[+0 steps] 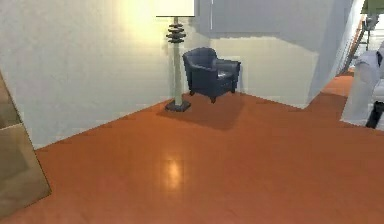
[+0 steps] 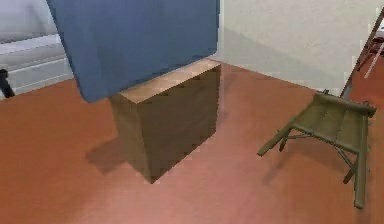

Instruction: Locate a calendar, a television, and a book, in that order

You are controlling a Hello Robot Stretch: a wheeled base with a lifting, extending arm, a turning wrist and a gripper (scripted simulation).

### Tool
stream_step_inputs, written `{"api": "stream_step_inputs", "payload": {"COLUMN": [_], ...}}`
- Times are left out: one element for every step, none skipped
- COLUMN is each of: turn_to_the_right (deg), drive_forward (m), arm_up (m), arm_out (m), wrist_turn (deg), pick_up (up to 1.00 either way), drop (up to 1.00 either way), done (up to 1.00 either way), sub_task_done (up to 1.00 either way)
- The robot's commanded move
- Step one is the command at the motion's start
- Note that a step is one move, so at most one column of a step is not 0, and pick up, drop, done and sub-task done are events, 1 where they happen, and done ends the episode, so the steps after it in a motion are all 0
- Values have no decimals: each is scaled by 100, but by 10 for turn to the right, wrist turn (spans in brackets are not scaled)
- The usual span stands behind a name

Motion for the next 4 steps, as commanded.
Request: {"api": "stream_step_inputs", "payload": {"turn_to_the_right": [270,0,120,0], "drive_forward": [0,80,0,70], "arm_up": [0,0,0,0], "arm_out": [0,0,0,0], "wrist_turn": [0,0,0,0], "pick_up": [0,0,0,0], "drop": [0,0,0,0], "done": [0,0,0,0], "sub_task_done": [0,0,0,0]}}
